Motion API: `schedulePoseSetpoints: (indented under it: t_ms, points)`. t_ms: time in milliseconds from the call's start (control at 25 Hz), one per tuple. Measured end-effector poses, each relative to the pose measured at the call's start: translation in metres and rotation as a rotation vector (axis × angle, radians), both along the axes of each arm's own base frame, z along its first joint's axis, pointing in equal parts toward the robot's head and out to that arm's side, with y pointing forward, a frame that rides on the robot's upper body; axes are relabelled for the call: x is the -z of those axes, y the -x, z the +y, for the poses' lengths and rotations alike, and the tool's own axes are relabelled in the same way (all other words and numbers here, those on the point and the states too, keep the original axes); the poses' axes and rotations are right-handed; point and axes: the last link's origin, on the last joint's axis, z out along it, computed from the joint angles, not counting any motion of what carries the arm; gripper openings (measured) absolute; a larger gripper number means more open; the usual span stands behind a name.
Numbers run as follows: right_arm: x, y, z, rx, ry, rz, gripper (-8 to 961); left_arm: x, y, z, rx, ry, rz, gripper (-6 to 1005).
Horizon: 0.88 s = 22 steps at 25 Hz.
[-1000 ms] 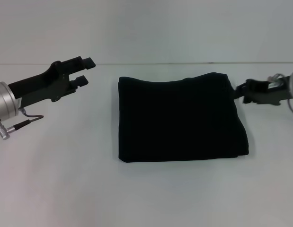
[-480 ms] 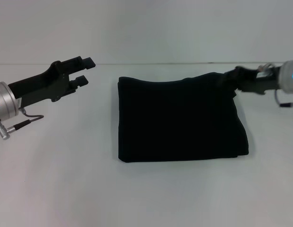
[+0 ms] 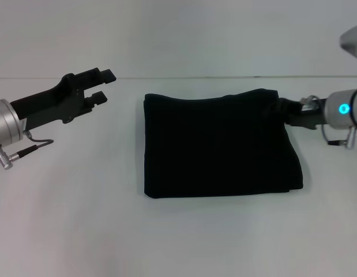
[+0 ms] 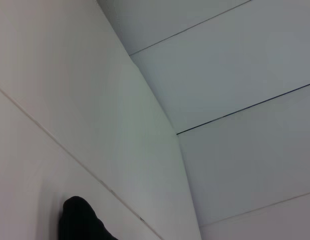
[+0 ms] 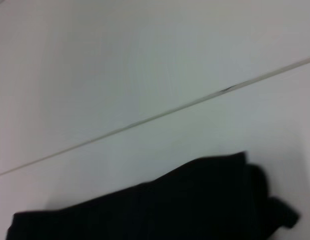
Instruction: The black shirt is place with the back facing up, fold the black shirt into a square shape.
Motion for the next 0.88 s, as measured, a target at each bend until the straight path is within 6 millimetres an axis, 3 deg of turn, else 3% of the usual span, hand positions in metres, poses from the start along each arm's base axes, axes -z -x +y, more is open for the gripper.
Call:
schedulePoseSetpoints:
  t_ms: [240, 440, 680, 880]
  points:
    - [-0.036, -0.010, 0.009, 0.023, -0.062, 0.006, 372, 0.000, 0.000, 0.000, -0.002, -0.002, 0.001, 663]
    - [-0.067, 0.000, 0.007, -0.079, -0.073, 0.030, 372, 0.001, 0.002, -0.003, 0.014, 0.027, 0.021, 662]
    - [-0.097, -0.003, -0.014, -0.289, -0.116, 0.121, 386, 0.006, 0.004, -0.026, 0.092, 0.229, 0.085, 661]
    - [-0.121, -0.008, -0.020, -0.258, -0.085, 0.183, 480, 0.011, 0.006, -0.044, 0.112, 0.416, 0.130, 660]
